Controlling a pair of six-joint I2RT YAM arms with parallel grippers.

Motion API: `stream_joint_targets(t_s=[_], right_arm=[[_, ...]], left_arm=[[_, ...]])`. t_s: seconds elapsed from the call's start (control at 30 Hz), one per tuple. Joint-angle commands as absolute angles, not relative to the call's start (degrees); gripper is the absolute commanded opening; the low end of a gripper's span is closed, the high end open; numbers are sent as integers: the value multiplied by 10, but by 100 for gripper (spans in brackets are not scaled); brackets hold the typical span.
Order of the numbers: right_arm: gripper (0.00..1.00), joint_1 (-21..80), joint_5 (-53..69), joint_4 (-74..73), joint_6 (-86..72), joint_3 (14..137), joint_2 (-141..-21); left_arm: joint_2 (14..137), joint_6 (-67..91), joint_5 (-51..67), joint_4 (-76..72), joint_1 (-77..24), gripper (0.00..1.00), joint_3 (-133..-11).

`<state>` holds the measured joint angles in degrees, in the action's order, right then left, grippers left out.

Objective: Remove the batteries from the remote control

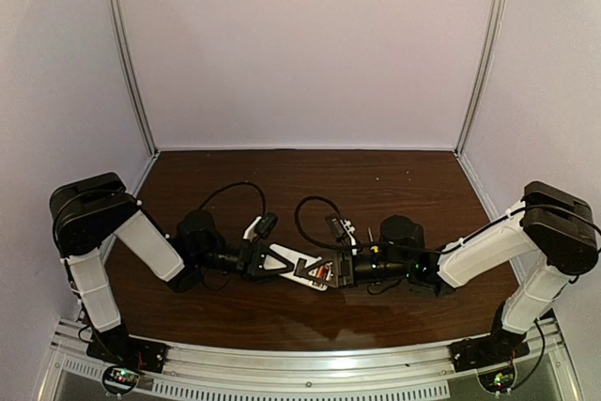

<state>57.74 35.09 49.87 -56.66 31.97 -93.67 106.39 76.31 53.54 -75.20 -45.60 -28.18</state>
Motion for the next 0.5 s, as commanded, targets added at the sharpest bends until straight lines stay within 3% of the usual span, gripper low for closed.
stream_joint_targets(t_s=[0.0, 0.23, 0.37, 0.47], right_arm=[[0, 584, 355, 543, -572, 339, -947], [0, 584, 352, 534, -571, 340, -950], [2, 584, 348, 530, -570, 342, -955], [25, 584, 337, 498, -557, 348, -951]], left_arm=[[1052, 766, 526, -947, -448, 30, -273], [1052, 767, 526, -951, -446, 17, -272], [1052, 767, 526, -951, -444, 3, -271], [1052, 767, 524, -951, -443, 0, -269]])
